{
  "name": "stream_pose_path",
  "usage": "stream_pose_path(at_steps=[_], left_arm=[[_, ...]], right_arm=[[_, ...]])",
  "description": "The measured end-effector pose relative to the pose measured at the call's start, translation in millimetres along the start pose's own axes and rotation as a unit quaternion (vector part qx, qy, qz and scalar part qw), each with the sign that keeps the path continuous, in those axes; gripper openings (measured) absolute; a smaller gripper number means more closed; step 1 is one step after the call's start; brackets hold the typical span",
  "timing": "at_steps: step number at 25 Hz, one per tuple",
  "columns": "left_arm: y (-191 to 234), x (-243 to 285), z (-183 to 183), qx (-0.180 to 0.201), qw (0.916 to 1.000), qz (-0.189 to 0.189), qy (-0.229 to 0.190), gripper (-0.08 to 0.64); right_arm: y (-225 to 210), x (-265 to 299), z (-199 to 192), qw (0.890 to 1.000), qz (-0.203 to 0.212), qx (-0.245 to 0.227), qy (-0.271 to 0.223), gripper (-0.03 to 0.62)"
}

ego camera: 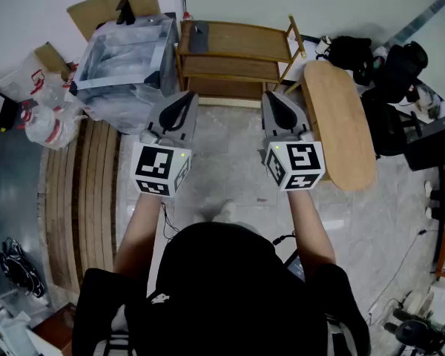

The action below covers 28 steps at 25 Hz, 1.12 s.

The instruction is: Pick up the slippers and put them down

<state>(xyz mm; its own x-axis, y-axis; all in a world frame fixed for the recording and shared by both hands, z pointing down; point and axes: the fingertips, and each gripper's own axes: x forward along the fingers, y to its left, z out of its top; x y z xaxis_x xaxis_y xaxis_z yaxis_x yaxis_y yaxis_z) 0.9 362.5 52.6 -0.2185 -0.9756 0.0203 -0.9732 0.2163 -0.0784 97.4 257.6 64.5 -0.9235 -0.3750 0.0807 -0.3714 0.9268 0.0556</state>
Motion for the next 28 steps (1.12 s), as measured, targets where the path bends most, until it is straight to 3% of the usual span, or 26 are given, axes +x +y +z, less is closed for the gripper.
stream_pose_path(at_steps=[28], left_arm=[[-42.3, 44.1, -17.4, -0.004, 0.9994, 0.03, 0.02, 0.005]], right_arm=[[-60.5, -7.1, -24.9, 0.999, 0.036, 0.015, -0.006, -0.001]])
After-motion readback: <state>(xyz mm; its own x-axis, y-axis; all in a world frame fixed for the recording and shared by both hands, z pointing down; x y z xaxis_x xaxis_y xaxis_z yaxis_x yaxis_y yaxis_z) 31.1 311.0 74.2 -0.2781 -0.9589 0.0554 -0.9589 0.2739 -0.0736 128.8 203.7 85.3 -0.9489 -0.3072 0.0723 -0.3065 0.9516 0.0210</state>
